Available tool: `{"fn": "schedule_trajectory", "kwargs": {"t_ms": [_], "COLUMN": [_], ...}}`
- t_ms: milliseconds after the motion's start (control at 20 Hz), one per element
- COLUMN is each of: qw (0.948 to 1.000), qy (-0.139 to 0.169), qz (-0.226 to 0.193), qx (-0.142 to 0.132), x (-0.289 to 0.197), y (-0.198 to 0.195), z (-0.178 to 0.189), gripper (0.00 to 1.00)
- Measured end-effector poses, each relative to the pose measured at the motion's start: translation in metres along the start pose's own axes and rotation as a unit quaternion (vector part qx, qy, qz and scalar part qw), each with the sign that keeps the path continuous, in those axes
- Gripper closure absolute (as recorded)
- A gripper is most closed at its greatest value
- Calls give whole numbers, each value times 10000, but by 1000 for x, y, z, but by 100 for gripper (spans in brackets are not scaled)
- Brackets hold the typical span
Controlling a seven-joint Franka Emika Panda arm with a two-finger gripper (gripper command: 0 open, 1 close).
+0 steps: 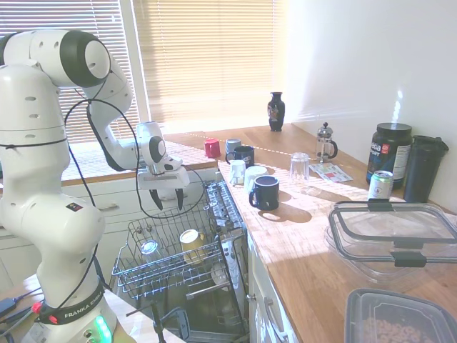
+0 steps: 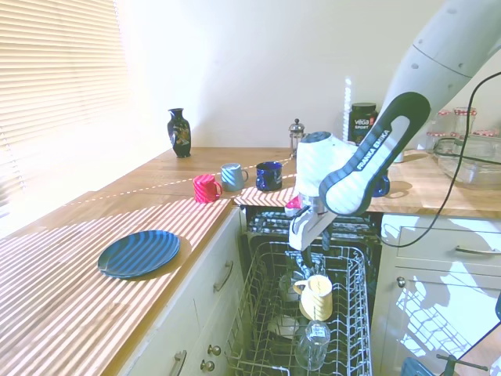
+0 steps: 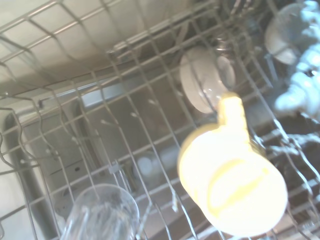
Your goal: Remove a mug cup out of the dishwasher
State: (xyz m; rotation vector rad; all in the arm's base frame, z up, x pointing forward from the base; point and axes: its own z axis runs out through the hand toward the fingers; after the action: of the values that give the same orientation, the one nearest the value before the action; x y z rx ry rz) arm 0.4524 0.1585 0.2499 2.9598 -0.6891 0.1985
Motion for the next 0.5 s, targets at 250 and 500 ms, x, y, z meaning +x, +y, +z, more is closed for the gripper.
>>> {"fn": "schedule_trajectory", "kwargs": {"t_ms": [250,500], "qw": [9999,9997], "qy": [-42,-78], "qz": [-144,-201], "qx": [-59,-122], "x": [9,20], "y": [-16,-27], "z": [32,64], "gripper": [0,0]}}
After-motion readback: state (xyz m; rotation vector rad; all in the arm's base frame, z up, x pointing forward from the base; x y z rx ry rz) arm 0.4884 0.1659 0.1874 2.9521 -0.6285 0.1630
